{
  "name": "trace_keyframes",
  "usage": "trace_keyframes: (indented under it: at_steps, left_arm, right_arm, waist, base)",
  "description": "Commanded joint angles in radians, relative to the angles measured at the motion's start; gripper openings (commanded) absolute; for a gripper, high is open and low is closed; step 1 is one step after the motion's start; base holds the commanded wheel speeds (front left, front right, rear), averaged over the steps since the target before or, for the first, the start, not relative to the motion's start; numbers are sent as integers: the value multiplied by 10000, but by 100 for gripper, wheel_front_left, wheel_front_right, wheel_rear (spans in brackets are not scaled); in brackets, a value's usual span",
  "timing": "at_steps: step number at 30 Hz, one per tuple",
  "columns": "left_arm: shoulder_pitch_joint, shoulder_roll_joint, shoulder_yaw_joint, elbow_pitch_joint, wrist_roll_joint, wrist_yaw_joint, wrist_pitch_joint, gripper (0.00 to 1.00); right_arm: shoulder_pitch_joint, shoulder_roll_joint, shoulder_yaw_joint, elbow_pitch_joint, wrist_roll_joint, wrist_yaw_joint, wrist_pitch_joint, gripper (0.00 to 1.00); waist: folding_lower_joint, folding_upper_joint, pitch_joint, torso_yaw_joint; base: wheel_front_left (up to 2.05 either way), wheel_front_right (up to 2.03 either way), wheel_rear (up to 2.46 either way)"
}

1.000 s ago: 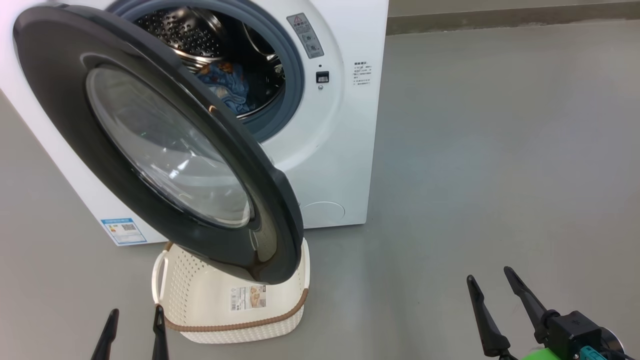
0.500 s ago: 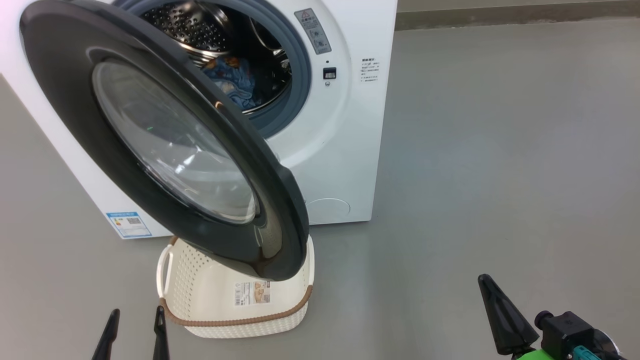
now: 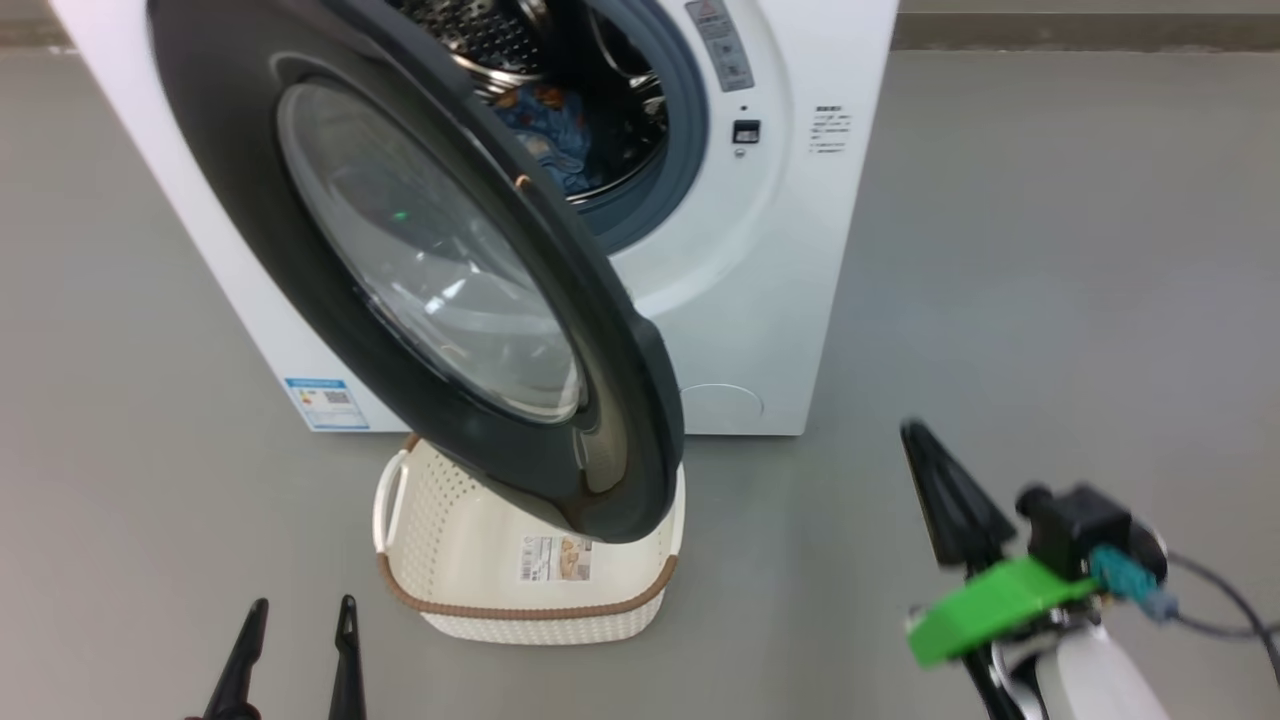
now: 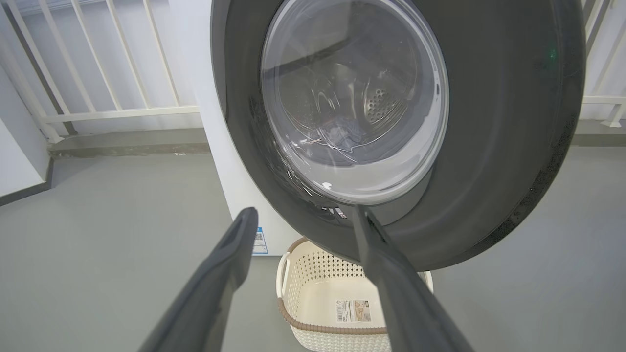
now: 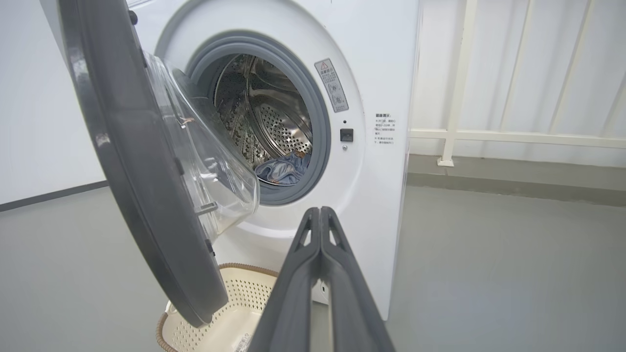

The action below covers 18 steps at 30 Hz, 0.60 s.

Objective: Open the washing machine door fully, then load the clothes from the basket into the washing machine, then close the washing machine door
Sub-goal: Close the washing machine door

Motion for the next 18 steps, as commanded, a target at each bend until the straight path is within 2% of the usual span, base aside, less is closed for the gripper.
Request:
trace_keyframes:
  at_steps: [1,10,18]
  left_arm:
    - [-510,104,324,-163,33,-65,-134,100]
    - [-651,111,297,-15,-6,-81,-243,100]
    - [-687,150,297,-70,-29,-45,-293,100]
  right_arm:
    - [-827,-8,331,-122,97,16,-155,0]
    - [-3427,-8,727,-428,287,16,-393,0]
    - [-4599,-8,2191,-1881,829,16,58,0]
  waist:
    - [0,-1,80,219]
    - [0,-1,98,451]
    - [0,-1,121,520]
  base:
    - [0,0,0]
    - [0,0,0]
    - [0,0,0]
